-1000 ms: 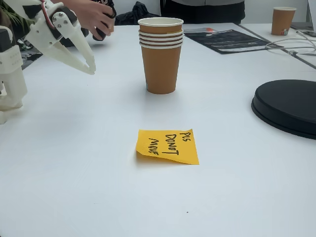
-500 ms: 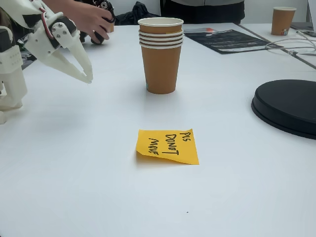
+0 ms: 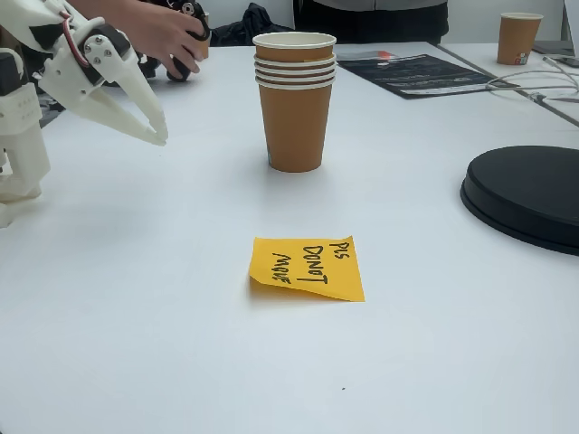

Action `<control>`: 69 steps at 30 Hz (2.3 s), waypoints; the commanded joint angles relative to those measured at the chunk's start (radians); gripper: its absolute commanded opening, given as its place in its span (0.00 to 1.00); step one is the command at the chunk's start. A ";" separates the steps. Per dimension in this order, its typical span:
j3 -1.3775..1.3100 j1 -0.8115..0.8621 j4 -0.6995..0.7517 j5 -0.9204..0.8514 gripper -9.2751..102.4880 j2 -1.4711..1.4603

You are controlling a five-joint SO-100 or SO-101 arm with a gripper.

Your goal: Pickup cup and make a pile of cup.

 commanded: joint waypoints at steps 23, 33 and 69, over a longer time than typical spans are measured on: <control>0.008 -0.011 0.057 -0.002 0.02 0.084; 0.008 -0.011 0.055 -0.002 0.02 0.083; 0.008 -0.011 0.055 -0.002 0.02 0.083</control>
